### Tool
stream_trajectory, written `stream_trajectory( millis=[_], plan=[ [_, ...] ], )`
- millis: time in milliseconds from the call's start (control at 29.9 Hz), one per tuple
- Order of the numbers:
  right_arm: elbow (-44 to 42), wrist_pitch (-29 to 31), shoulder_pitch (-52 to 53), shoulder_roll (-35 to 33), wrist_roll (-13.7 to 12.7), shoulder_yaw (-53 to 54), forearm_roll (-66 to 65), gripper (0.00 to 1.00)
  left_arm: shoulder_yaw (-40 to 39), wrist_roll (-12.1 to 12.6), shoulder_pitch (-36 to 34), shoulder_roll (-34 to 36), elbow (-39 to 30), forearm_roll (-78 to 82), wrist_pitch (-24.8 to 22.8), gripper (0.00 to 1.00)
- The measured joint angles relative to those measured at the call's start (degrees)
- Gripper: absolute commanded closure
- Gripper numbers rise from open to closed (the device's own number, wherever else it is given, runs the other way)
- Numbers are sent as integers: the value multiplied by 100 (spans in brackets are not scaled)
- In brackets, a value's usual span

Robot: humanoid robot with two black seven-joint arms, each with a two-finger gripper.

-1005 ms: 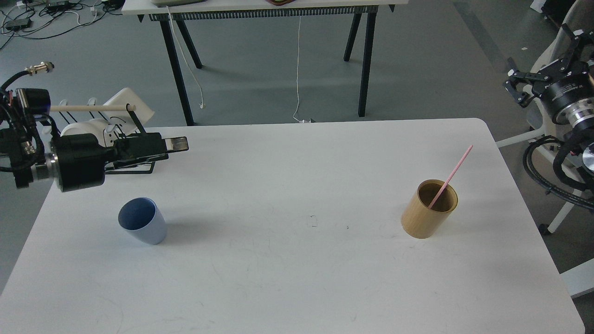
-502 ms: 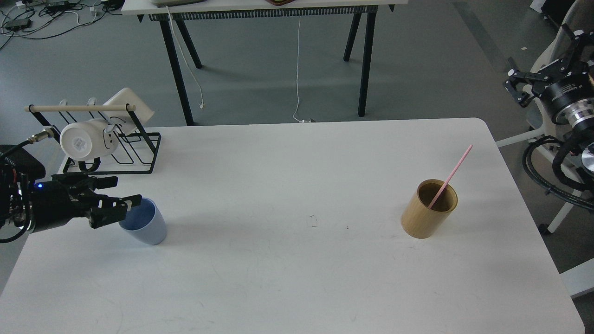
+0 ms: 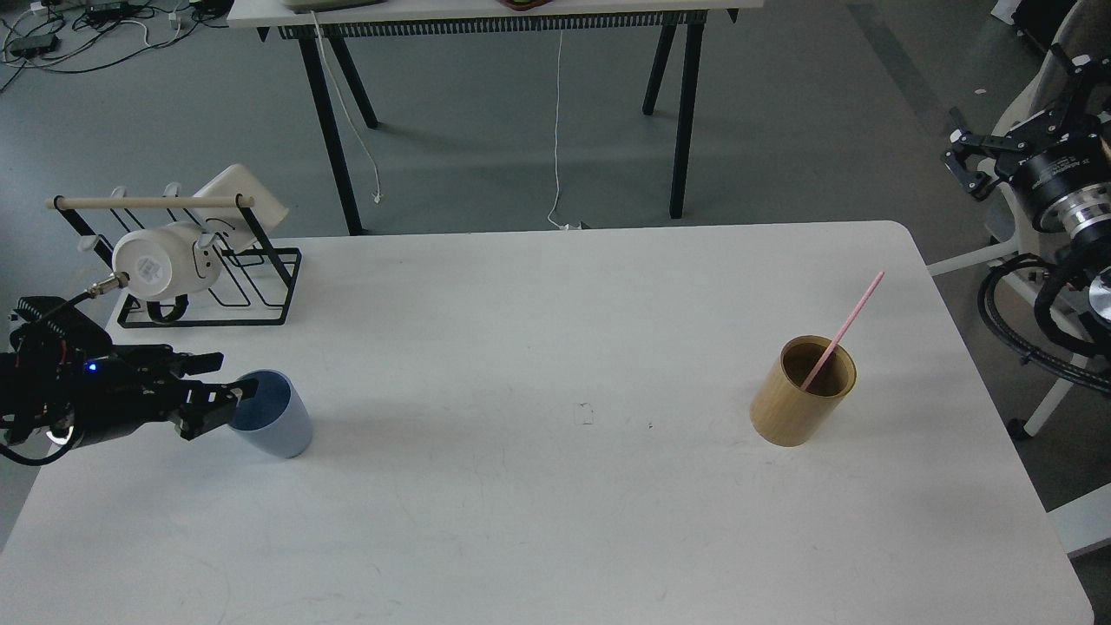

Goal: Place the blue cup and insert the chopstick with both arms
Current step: 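Lower the left gripper and grasp the light blue cup's side, then carry the blue cup toward the tan cup and set it down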

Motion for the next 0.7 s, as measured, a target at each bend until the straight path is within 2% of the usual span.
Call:
stream_trajectory(
  millis=[134,234,402,502,703],
  plan=[
    [-53,0,10,-1,0,-5,-2,0,58,4,0,-7,110,25,0,79],
    [-58,0,20,-1,0,-5,-3,0,145,4,0,-19,192,33,-48,86],
    [-59,0,29,-2,0,-5,-3,0,186,2,-7,-71,235,35,-96,91],
    [-59,0,47,-4,0,-5,-3,0,188,-3,-13,-81,236,42,-98,100],
    [-49,0,48,-37,0,0,-3,0,172,-5,-175,-81,152,44,-108,100]
  ],
)
